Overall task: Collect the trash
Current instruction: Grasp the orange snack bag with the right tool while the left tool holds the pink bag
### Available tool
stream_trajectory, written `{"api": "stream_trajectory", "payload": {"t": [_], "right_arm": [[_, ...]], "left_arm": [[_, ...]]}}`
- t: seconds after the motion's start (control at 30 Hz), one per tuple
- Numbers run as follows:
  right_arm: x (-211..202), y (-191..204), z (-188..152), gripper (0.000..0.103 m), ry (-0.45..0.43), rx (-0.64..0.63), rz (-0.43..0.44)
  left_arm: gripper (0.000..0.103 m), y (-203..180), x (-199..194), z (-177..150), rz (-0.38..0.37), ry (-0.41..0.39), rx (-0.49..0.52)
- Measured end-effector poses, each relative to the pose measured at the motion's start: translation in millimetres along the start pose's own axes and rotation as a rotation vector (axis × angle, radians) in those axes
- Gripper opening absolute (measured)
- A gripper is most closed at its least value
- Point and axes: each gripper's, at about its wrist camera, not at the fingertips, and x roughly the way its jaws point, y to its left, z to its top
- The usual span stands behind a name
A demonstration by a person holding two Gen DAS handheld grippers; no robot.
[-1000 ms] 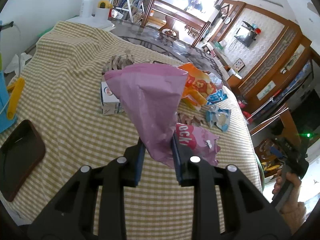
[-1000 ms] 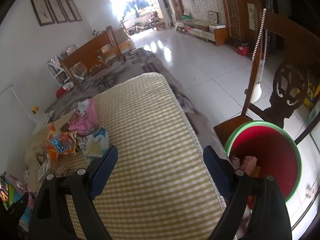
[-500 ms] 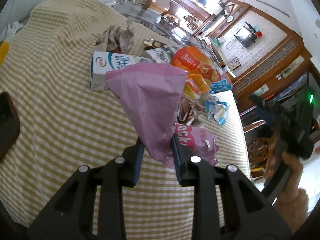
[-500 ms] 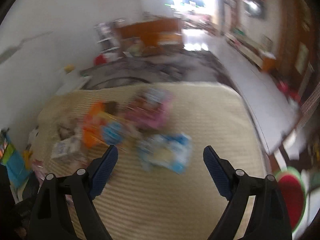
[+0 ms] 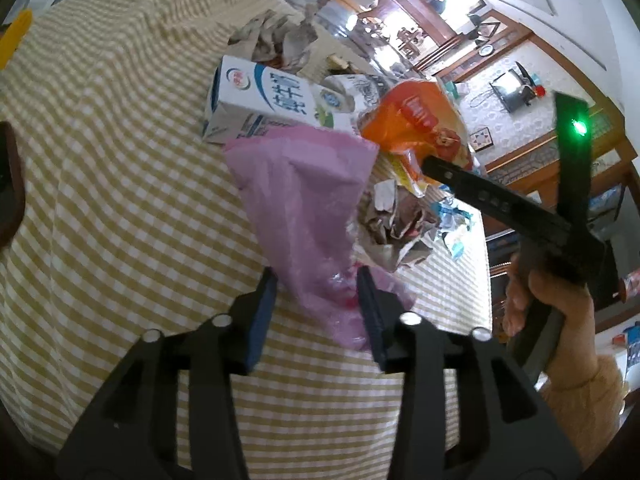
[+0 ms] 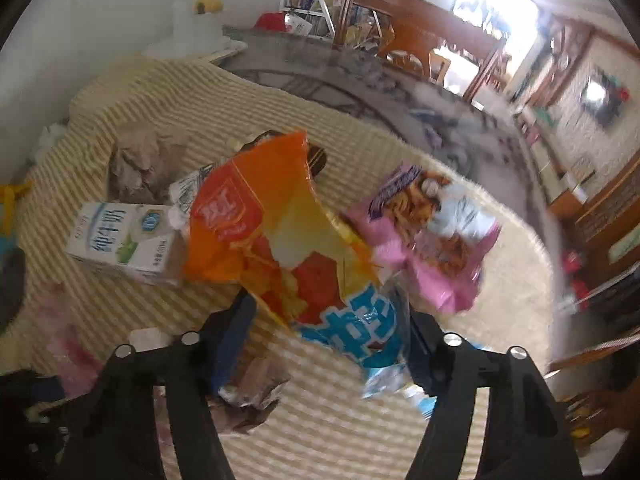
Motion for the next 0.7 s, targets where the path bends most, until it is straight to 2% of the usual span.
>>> {"api": "stream_trajectory", "payload": {"t": [0.1,0.17,0.3,0.4,0.47,0.5,0.63,0.7], "right_arm": [[-13,-10,-7,0.040,-0.035,0.065,0.055],[-28,-19,-14,0.038,-0.065,0.116,0.095],[-59,-31,-29,0.038,-0.083,0.205,0.182],[-72,-42,-51,0.039,-0.051,0.268,0.250],[-76,-47,-67,0.040,-0.025,0.298,0.261],[-74,-51,-79,0.040,-0.002,0.317,0.262],[-69,-54,-107,0.046,0.009,0.352,0.270],[-64,-56,-116,0.053,0.004,0.378,0.286]], "left_arm": [[0.055,1,-1,-1,-0.003,-0.007,-0.016],[0.062,4,-3,-1,-0.010,-0.016,-0.035],[0.063,8,-2,-1,0.000,-0.018,-0.049],[0.063,5,-4,-2,0.002,-0.024,-0.035],[0.075,1,-2,-3,0.018,-0.038,-0.029],[0.077,1,-2,-3,0.027,-0.048,-0.033],[0.077,1,-2,-2,0.047,-0.065,-0.028],[0.077,-5,-1,-3,0.063,-0.071,-0.003]]}}
